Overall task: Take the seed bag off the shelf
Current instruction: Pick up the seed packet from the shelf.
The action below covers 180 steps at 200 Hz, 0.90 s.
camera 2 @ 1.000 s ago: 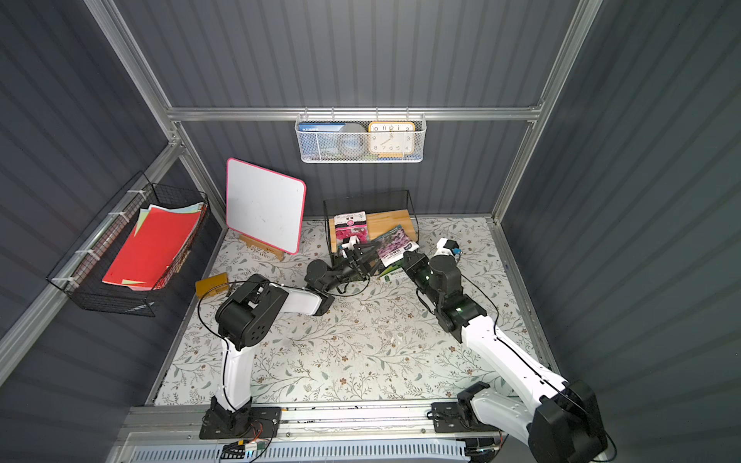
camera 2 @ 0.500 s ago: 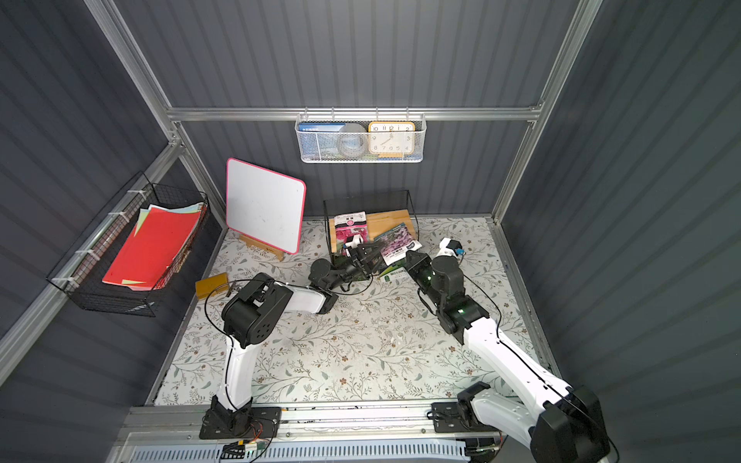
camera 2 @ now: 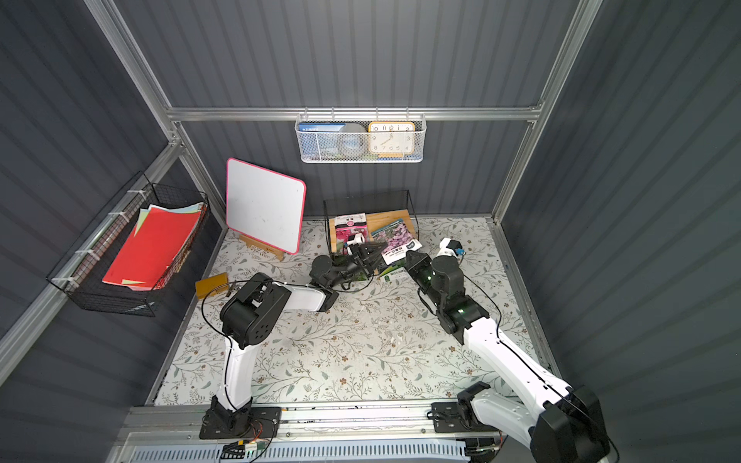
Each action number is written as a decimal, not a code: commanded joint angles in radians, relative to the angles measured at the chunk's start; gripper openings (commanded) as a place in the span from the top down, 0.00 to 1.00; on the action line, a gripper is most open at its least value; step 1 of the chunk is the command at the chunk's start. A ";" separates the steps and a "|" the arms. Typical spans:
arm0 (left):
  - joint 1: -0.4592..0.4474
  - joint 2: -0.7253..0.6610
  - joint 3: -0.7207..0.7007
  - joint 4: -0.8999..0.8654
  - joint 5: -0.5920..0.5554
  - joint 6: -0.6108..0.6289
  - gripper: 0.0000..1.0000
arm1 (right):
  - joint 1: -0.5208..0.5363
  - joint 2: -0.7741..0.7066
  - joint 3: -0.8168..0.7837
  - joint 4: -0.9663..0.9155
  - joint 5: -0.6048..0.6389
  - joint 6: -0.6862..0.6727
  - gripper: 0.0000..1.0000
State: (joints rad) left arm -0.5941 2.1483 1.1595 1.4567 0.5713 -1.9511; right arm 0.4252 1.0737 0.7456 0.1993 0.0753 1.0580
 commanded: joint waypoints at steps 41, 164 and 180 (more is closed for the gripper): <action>-0.006 -0.046 0.044 -0.035 0.010 0.035 1.00 | -0.003 -0.027 -0.009 -0.011 0.010 -0.006 1.00; -0.010 -0.139 0.071 -0.216 0.016 0.171 1.00 | -0.019 -0.237 0.066 -0.260 0.055 -0.150 0.17; -0.012 -0.166 0.074 -0.277 0.017 0.219 1.00 | -0.034 -0.285 0.088 -0.333 0.053 -0.178 0.14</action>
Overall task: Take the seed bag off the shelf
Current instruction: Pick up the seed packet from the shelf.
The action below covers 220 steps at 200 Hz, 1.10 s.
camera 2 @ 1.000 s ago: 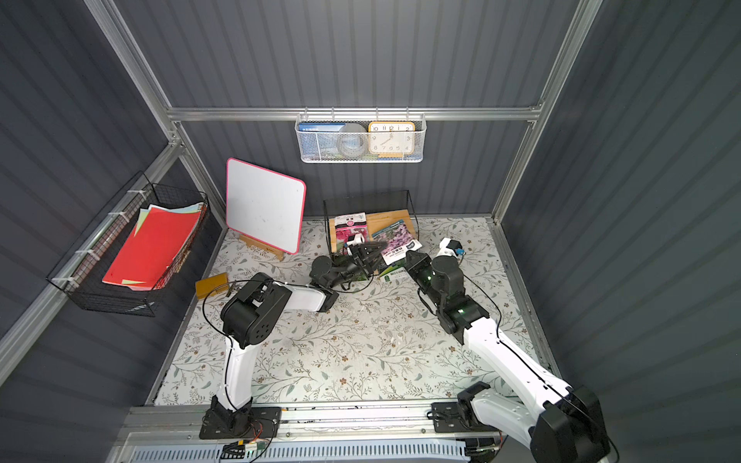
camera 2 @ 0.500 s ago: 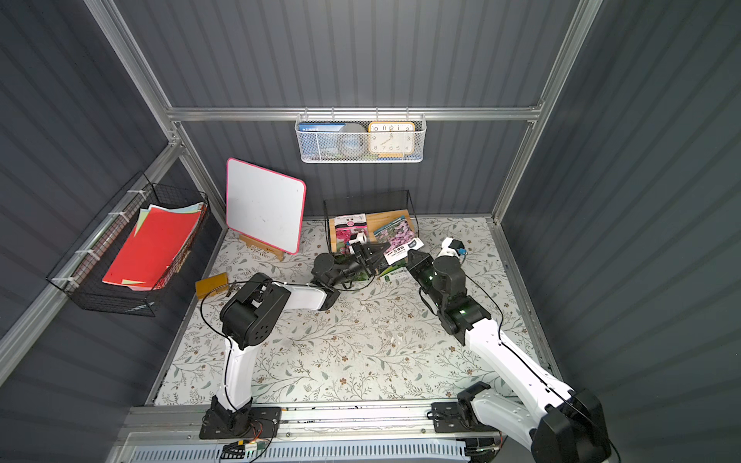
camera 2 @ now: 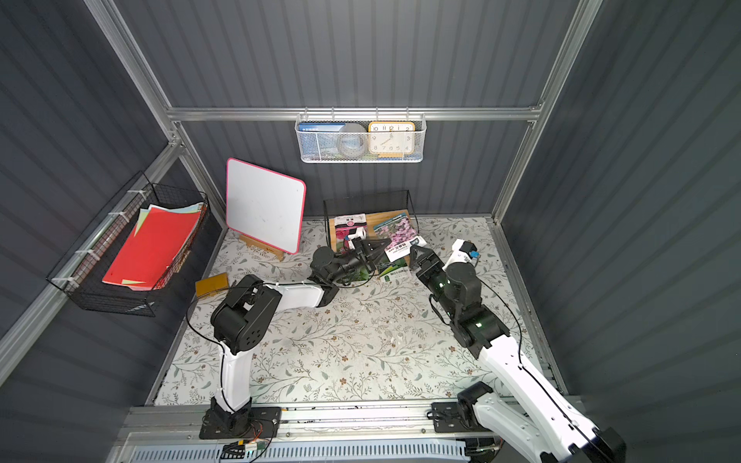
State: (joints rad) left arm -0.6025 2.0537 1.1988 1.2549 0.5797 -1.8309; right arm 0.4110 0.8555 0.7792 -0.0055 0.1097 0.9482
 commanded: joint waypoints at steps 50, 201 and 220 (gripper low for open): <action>-0.029 -0.221 0.062 -0.460 0.015 0.400 1.00 | -0.172 -0.142 0.164 -0.377 -0.204 -0.195 0.13; -0.040 -0.441 -0.041 -0.957 0.220 0.995 1.00 | -0.426 0.066 0.097 -0.301 -1.030 -0.460 0.28; -0.040 -0.458 -0.051 -0.954 0.233 0.997 1.00 | -0.425 0.073 0.071 -0.284 -1.027 -0.467 0.29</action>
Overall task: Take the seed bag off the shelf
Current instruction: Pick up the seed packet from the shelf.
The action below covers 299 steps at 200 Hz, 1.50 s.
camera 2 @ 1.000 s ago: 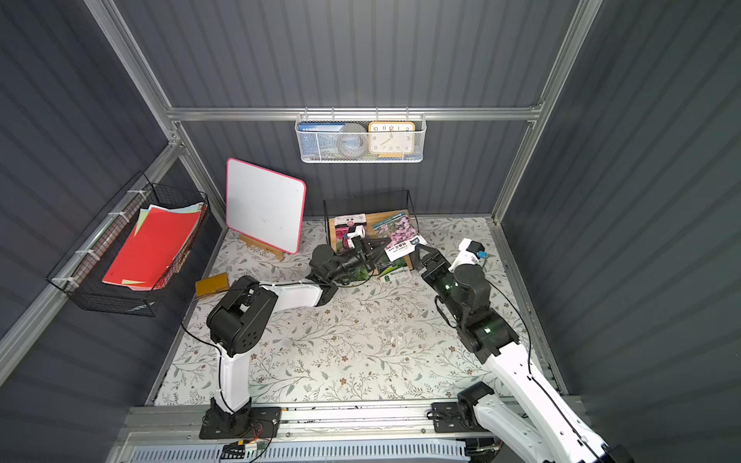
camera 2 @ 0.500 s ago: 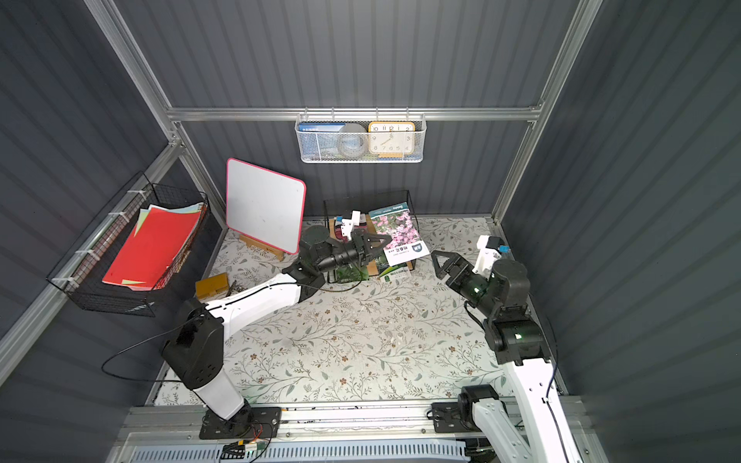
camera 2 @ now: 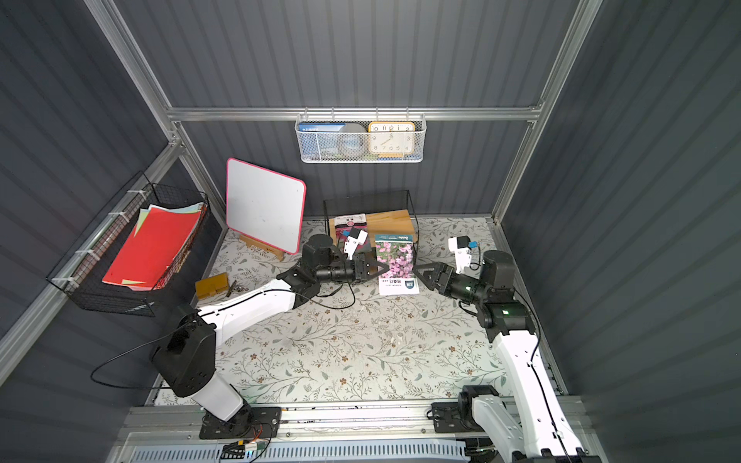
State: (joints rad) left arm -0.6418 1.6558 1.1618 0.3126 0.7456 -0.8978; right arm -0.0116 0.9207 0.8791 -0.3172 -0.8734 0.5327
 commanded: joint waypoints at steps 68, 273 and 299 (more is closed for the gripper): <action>-0.001 -0.107 -0.085 0.135 0.115 -0.013 1.00 | -0.002 0.045 -0.112 0.157 -0.099 -0.020 0.35; -0.011 -0.028 -0.162 0.339 0.138 -0.112 0.74 | 0.029 0.081 -0.140 0.295 -0.162 0.051 1.00; -0.012 -0.036 -0.150 0.297 0.130 -0.087 0.43 | 0.030 0.076 -0.141 0.280 -0.162 0.047 1.00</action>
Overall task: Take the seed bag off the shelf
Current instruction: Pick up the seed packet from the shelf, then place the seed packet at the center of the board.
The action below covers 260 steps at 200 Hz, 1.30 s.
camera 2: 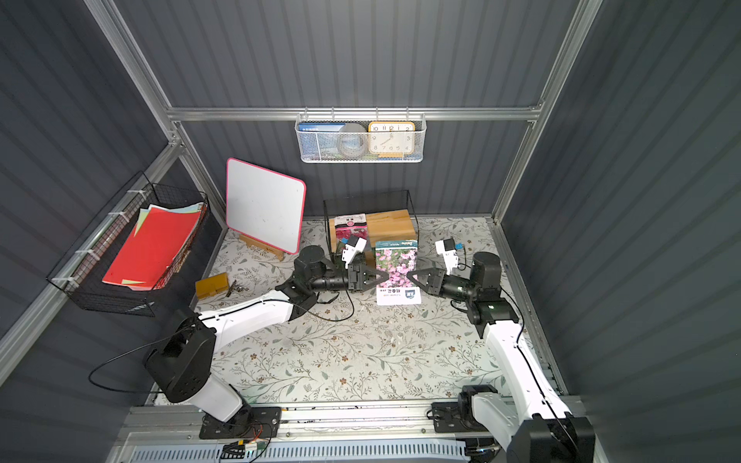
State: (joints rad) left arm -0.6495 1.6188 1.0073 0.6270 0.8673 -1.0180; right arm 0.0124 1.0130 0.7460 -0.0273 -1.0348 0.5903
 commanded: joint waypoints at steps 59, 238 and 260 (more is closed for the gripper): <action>-0.001 -0.035 0.061 -0.277 -0.077 0.174 0.00 | 0.007 -0.040 -0.012 -0.086 0.028 -0.025 1.00; 0.021 -0.416 0.126 -0.767 -0.681 0.346 0.00 | 0.089 0.219 -0.226 -0.232 0.370 -0.122 1.00; 0.023 -0.419 0.124 -0.758 -0.676 0.351 0.00 | 0.109 0.268 -0.211 -0.227 0.375 -0.160 1.00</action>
State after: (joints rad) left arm -0.6350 1.2037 1.1427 -0.1390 0.1963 -0.6968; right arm 0.1005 1.2377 0.5072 -0.2741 -0.6811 0.4881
